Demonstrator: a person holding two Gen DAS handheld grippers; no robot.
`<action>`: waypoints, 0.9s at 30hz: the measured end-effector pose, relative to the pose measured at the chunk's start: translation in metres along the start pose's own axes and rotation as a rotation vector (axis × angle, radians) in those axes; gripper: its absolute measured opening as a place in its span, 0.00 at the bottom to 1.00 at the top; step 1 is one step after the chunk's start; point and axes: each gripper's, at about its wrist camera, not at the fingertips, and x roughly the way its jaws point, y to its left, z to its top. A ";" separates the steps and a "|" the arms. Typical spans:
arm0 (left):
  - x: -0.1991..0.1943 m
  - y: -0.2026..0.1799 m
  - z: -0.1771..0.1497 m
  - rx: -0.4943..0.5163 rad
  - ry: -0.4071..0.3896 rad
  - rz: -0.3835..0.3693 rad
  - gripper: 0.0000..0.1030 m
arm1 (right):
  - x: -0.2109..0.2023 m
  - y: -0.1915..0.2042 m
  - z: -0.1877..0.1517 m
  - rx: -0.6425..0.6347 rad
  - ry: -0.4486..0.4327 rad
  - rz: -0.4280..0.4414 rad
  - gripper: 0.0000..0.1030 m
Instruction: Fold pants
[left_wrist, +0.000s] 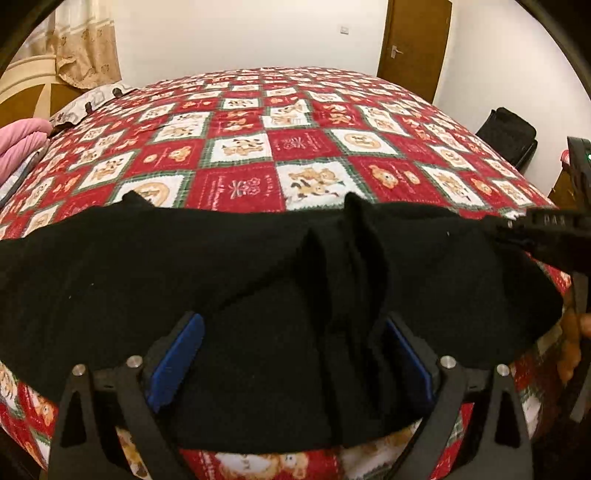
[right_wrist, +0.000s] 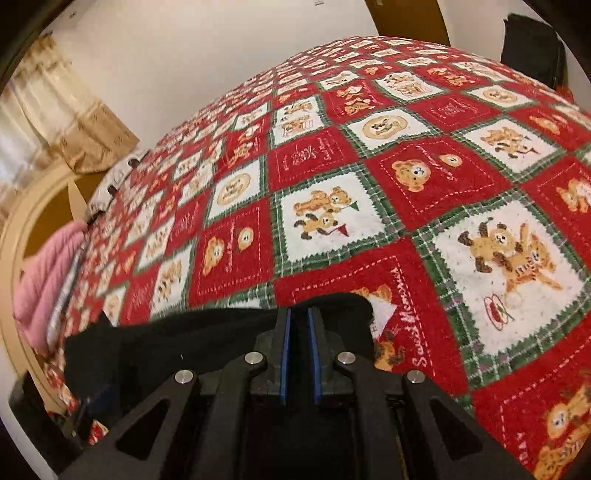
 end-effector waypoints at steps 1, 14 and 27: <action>0.000 0.000 0.000 -0.001 -0.001 -0.001 0.96 | -0.003 -0.001 -0.001 0.007 -0.016 0.021 0.08; -0.007 0.005 -0.013 0.018 0.012 -0.033 0.96 | -0.058 0.025 -0.077 -0.229 -0.031 -0.040 0.11; -0.015 0.029 -0.014 -0.043 0.037 -0.021 0.98 | 0.052 0.152 -0.058 -0.379 0.171 0.196 0.11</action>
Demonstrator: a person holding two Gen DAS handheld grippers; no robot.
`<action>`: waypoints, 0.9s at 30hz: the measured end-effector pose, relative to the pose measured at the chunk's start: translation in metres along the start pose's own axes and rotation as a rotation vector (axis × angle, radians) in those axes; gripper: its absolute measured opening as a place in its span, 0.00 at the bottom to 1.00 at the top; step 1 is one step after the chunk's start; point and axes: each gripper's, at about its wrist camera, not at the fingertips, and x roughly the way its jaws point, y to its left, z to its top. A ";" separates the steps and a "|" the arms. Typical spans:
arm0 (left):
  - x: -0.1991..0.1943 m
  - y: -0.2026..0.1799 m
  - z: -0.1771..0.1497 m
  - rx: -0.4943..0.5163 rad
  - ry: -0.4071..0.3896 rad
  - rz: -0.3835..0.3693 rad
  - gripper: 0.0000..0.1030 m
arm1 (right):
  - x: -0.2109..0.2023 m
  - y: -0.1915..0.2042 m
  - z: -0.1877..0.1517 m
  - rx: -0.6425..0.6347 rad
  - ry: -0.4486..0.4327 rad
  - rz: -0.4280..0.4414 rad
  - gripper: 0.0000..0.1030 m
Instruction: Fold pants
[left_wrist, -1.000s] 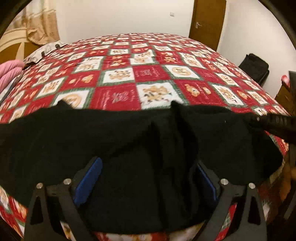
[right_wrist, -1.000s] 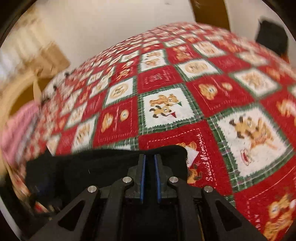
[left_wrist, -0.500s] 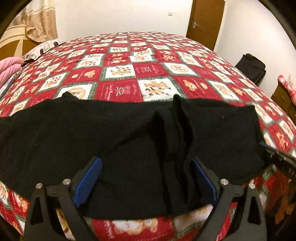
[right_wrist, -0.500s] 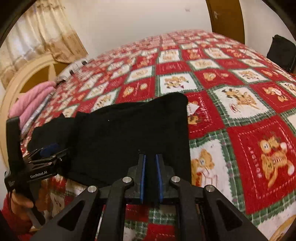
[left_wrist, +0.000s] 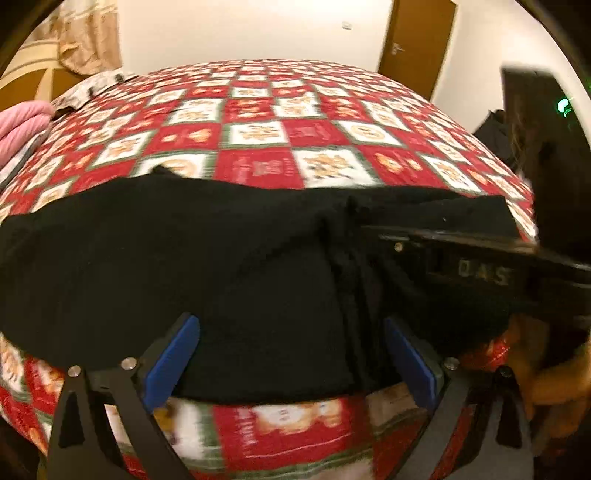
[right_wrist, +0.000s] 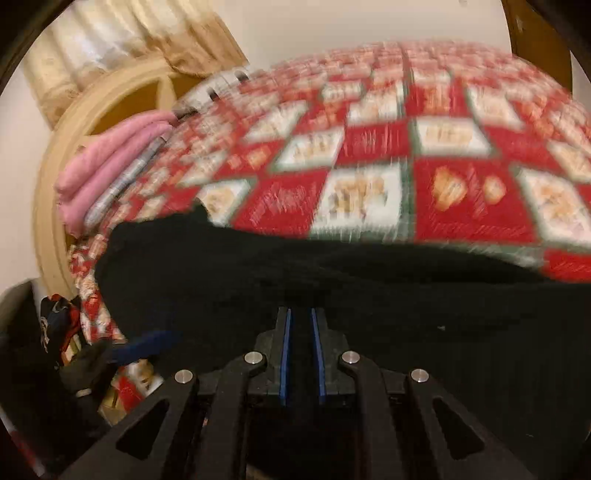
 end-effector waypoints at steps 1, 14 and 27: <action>-0.001 0.004 0.000 -0.007 0.003 0.015 0.98 | 0.001 -0.001 0.002 0.022 -0.025 0.002 0.12; -0.021 0.087 0.004 -0.108 -0.063 0.276 0.98 | -0.033 0.026 -0.040 0.235 -0.183 0.247 0.12; -0.063 0.246 -0.043 -0.553 -0.153 0.408 0.98 | 0.015 0.116 -0.073 0.001 -0.001 0.285 0.12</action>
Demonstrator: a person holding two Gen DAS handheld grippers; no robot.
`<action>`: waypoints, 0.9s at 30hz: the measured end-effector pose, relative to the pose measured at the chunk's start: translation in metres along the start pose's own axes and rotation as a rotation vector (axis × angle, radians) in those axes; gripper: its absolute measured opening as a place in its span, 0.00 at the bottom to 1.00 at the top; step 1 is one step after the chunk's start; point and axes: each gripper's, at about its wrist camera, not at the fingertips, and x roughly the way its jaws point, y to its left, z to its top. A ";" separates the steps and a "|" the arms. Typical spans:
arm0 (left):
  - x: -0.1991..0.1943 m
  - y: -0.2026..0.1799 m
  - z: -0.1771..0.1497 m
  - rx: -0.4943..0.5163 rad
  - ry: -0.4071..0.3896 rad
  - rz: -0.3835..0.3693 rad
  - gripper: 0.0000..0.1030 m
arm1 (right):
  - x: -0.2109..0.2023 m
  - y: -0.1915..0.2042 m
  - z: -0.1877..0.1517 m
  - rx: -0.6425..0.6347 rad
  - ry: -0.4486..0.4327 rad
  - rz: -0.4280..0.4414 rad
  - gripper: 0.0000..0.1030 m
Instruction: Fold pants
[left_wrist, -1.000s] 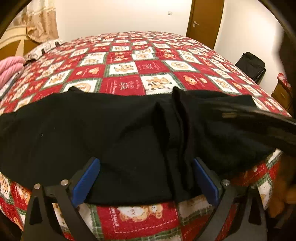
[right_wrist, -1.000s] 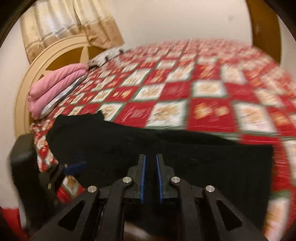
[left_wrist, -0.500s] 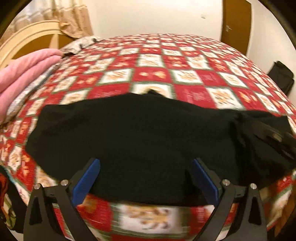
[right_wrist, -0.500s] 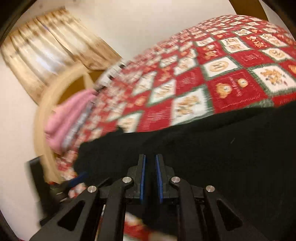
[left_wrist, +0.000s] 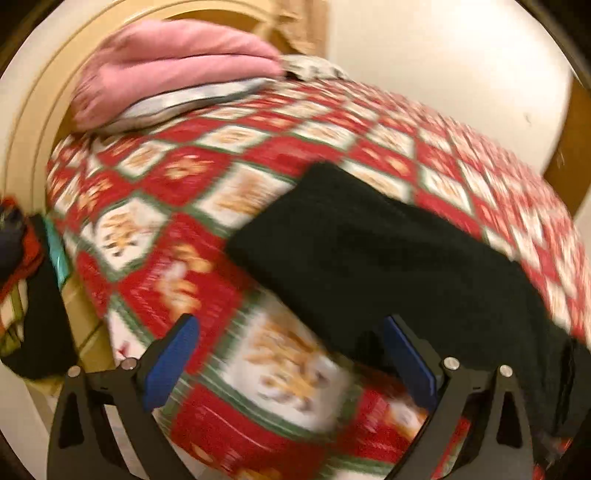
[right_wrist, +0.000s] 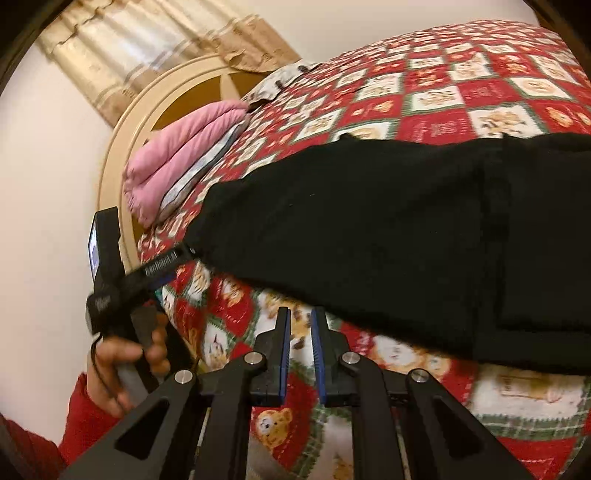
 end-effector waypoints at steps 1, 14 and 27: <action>0.002 0.007 0.003 -0.036 -0.010 -0.023 0.98 | 0.002 0.003 0.000 -0.013 0.002 -0.005 0.12; 0.043 0.022 0.027 -0.197 -0.050 -0.150 0.76 | 0.005 0.001 -0.003 -0.017 0.033 -0.014 0.12; 0.042 0.031 0.028 -0.240 -0.077 -0.185 0.50 | 0.009 -0.007 -0.005 0.030 0.054 -0.024 0.12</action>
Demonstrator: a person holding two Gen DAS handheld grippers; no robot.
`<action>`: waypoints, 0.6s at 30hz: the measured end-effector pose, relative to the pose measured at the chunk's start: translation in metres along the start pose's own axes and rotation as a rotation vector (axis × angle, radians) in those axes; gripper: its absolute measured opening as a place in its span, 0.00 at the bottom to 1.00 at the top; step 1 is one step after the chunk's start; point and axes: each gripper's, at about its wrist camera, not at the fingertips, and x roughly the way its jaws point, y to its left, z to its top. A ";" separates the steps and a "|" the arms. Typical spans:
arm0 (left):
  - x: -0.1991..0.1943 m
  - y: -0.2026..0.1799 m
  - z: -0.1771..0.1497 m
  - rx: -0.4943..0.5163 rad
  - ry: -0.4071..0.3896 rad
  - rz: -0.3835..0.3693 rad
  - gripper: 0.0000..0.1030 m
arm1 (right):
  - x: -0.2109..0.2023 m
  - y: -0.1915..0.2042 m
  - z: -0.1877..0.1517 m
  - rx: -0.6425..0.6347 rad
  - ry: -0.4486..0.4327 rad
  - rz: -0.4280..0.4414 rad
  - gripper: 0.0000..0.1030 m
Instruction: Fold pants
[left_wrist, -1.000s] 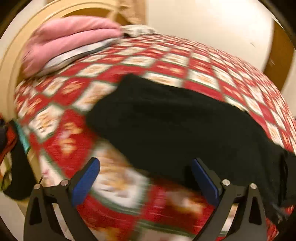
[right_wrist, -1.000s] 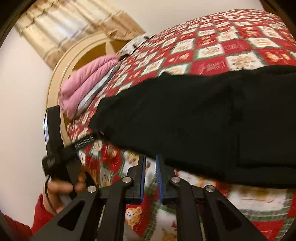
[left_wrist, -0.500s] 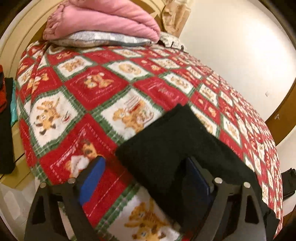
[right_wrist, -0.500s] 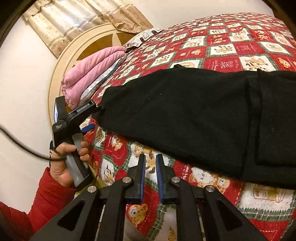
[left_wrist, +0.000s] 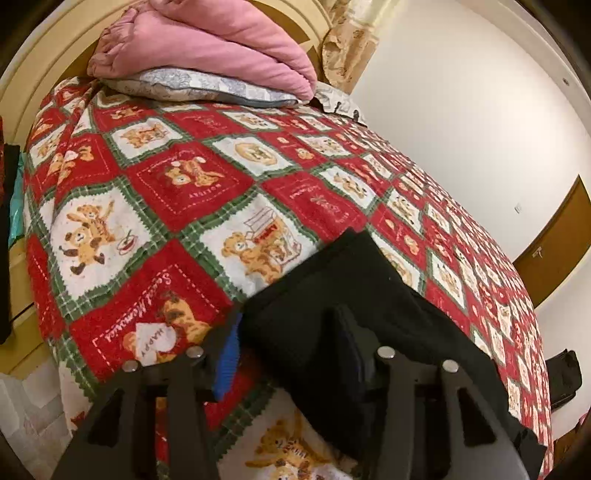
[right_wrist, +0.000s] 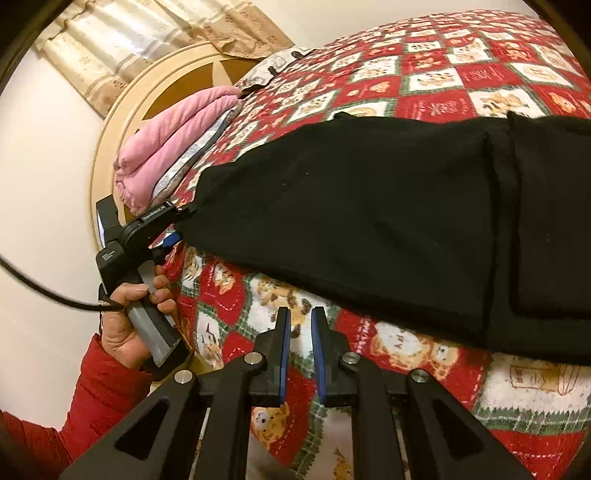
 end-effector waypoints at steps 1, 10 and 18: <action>0.000 -0.001 0.000 0.011 -0.001 0.000 0.47 | -0.001 -0.001 0.000 0.005 -0.004 -0.002 0.12; -0.028 -0.026 0.004 0.134 -0.066 -0.047 0.22 | -0.019 -0.013 0.003 0.048 -0.065 -0.015 0.12; -0.092 -0.116 -0.014 0.435 -0.197 -0.187 0.22 | -0.078 -0.044 0.021 0.151 -0.255 -0.039 0.12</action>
